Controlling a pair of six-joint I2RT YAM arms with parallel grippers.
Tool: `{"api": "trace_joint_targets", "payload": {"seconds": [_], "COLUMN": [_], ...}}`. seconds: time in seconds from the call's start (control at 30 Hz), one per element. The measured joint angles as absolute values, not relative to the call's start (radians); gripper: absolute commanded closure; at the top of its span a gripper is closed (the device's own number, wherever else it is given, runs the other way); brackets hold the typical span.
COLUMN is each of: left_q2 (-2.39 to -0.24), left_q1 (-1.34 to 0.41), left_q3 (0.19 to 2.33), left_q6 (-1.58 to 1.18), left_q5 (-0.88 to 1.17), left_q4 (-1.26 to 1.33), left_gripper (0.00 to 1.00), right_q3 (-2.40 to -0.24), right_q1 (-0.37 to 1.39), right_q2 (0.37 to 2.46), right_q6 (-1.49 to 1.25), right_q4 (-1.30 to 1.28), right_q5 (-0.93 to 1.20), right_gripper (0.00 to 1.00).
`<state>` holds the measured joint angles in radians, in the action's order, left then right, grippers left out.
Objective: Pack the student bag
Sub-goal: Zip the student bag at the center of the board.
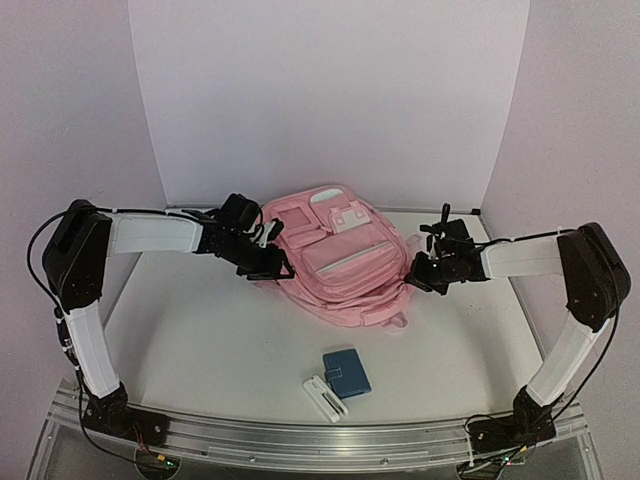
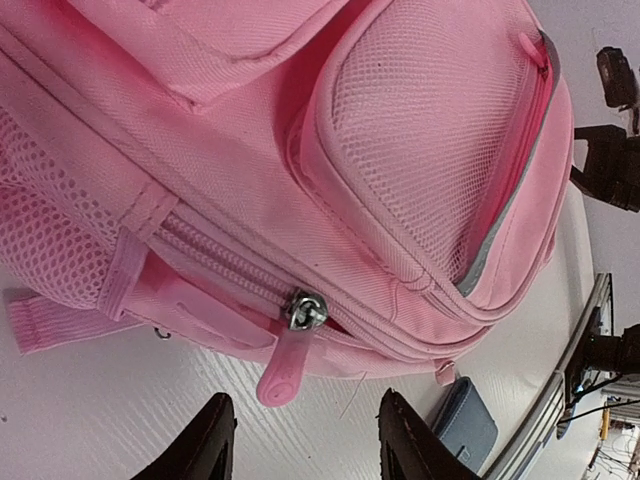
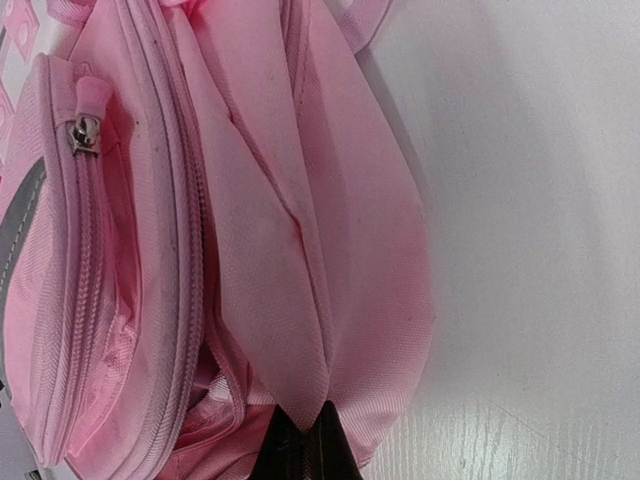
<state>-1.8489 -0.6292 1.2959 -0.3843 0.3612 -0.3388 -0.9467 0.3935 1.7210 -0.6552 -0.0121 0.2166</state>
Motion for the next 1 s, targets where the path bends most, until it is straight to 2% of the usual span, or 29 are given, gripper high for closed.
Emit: {"api": "trace_joint_targets", "payload": {"seconds": [0.2,0.47,1.0], "left_q2": [-1.902,-1.914,-1.914], "left_q1": [-0.629,-0.629,-0.654], "left_q3": [1.304,1.304,1.304], "left_q6": [-0.395,-0.416,-0.390], "left_q5": [0.444,0.478,0.425], "left_q4": [-0.307,-0.287,-0.327], "left_gripper": [0.63,0.98,1.00], "right_q3": [-0.946,-0.946,-0.946], "right_q1": [0.393,0.393,0.393], "right_q2": [1.721,1.721,1.721], "right_q6": [-0.655,-0.655,-0.655], "right_q4": [-0.012,-0.011,-0.011], "right_q5": [0.219,0.219,0.223], "right_gripper": [1.00,1.00,1.00]}}
